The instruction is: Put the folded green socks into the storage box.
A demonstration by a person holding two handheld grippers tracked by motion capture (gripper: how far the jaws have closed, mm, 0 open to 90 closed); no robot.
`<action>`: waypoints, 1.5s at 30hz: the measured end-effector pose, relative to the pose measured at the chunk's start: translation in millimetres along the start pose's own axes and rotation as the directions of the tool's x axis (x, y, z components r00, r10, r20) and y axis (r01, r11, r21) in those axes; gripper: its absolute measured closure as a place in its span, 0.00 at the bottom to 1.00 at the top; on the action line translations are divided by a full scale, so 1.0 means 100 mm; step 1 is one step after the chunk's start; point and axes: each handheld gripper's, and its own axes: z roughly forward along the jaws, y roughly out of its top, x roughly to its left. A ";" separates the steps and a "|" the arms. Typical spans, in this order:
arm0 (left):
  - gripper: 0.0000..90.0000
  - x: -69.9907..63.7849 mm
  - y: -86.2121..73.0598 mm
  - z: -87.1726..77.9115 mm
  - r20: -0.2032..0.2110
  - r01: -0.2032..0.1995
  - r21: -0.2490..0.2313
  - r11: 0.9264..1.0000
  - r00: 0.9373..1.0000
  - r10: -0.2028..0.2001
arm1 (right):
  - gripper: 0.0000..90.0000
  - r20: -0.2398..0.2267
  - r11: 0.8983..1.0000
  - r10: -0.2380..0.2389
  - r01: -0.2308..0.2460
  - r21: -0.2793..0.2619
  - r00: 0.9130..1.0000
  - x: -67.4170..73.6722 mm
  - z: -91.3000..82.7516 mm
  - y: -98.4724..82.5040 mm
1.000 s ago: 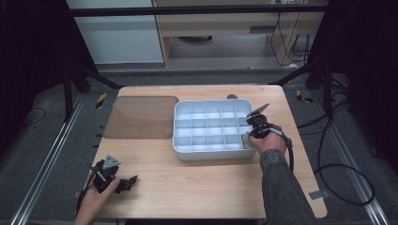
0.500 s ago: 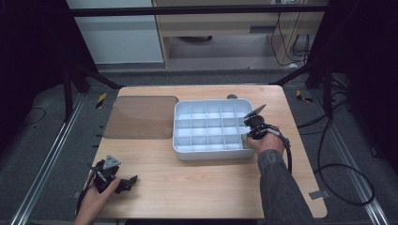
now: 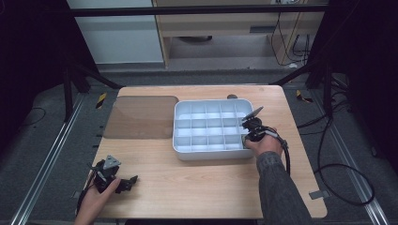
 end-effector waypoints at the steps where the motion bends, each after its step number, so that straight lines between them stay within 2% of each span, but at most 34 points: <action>1: 0.00 0.00 0.00 0.00 0.000 0.000 0.000 1.000 1.000 0.000 | 1.00 -0.002 1.000 -0.005 0.005 0.001 1.000 0.00 0.00 0.00; 28: 0.00 0.00 0.00 0.00 0.001 -0.001 0.000 1.000 1.000 0.001 | 1.00 -0.027 1.000 -0.018 0.019 0.019 0.999 0.05 0.01 -0.02; 37: 0.00 0.00 0.00 0.00 0.002 -0.002 -0.001 1.000 1.000 0.002 | 0.96 -0.026 1.000 -0.011 0.011 -0.007 1.000 0.00 -0.06 -0.03; 45: 0.00 0.00 0.00 0.00 0.002 -0.001 -0.001 1.000 1.000 0.001 | 0.98 -0.029 0.999 -0.001 0.000 -0.044 1.000 -0.03 -0.16 -0.05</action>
